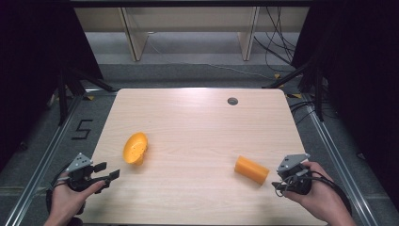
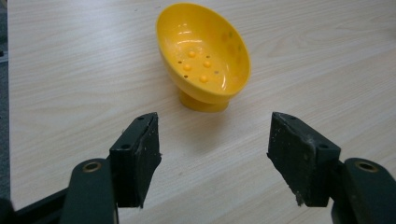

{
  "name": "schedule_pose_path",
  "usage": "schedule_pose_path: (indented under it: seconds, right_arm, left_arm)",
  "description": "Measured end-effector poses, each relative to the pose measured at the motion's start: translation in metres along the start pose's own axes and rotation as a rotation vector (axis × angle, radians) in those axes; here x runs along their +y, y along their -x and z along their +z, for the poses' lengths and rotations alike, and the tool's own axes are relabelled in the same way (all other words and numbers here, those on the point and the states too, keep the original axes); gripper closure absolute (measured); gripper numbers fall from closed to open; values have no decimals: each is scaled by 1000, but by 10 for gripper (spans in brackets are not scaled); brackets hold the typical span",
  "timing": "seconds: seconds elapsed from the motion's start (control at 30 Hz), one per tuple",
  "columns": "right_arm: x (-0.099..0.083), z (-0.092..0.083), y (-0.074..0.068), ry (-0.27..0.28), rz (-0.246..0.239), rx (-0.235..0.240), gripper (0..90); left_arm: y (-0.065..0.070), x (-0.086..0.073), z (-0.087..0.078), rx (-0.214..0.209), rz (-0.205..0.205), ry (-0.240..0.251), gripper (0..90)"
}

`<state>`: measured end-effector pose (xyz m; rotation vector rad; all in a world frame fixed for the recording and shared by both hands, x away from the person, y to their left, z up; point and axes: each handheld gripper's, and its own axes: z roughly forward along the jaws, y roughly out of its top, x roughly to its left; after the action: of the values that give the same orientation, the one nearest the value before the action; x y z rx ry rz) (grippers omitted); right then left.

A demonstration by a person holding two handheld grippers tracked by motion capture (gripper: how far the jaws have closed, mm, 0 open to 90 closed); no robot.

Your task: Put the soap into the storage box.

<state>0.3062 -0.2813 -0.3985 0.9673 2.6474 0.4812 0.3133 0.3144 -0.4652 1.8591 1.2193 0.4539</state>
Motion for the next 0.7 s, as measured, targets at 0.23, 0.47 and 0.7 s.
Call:
schedule_pose_path:
  seconds: [0.23, 0.47, 0.7]
  right_arm:
    - [26, 2, 9, -92, -67, 41, 548]
    - [62, 23, 26, -242, -158, 120, 488]
    - [73, 42, 25, -307, -195, 161, 411]
  left_arm:
    - [4, 2, 0, -8, 49, 20, 319]
    - [4, 2, 1, -20, 69, 21, 307]
    - [5, 1, 3, -26, 55, 18, 308]
